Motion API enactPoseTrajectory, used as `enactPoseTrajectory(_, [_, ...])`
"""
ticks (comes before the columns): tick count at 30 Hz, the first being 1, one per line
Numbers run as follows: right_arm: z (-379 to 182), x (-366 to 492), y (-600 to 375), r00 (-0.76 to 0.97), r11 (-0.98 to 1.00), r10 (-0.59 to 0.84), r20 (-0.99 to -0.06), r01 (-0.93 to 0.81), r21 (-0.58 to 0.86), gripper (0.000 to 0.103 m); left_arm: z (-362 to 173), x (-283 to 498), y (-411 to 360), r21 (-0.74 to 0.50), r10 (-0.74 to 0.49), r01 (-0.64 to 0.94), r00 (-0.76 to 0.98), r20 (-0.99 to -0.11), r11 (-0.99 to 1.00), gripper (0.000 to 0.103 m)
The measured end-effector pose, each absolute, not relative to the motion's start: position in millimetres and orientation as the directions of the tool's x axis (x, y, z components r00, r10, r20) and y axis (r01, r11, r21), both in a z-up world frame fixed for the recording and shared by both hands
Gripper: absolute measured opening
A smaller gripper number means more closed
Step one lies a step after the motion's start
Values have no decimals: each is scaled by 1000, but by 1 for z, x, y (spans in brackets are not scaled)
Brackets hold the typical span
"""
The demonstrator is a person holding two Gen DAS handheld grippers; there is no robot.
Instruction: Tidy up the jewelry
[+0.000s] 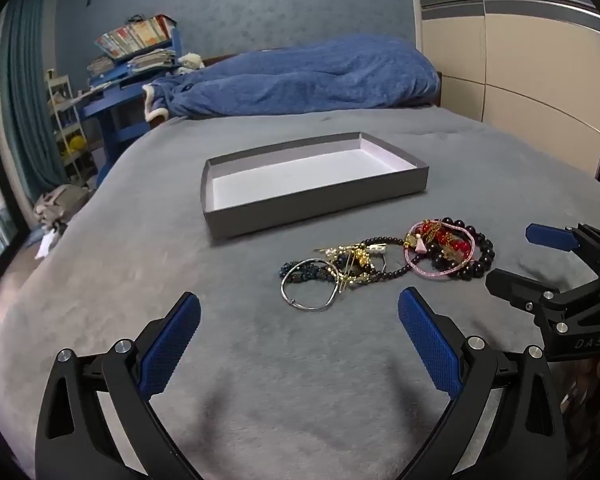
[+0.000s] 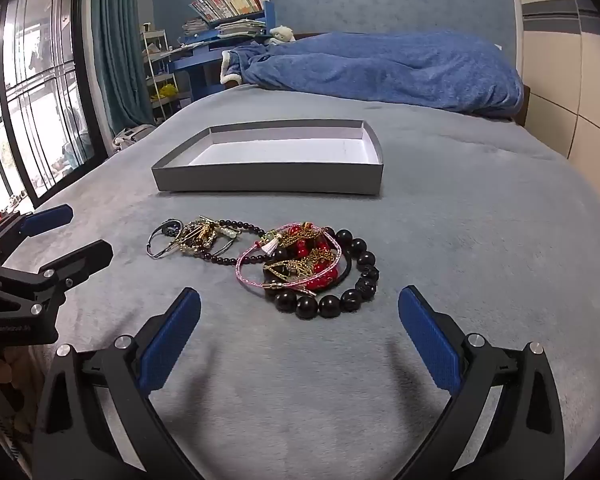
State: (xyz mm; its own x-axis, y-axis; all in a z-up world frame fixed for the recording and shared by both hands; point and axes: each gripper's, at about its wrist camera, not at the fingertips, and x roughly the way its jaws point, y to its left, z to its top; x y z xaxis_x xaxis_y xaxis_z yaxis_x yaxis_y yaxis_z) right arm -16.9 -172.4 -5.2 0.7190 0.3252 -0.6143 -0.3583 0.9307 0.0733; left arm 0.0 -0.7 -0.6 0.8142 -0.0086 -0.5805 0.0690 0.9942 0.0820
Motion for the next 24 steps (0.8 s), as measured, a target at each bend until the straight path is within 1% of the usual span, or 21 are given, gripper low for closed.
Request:
enactPoseTrajectory(4, [-5, -17, -171, 719, 931, 324, -615, -358, 73, 98, 2, -3, 3, 60, -15, 60, 817, -577, 996, 98])
enactPoseTrajectory(8, [-5, -17, -170, 718, 931, 326, -615, -358, 75, 98, 2, 5, -1, 63, -10, 59, 805, -593, 996, 98])
enactPoseTrajectory(24, [-5, -16, -168, 717, 930, 329, -614, -360, 78, 98, 1, 0, 4, 59, -14, 59, 813, -583, 996, 98])
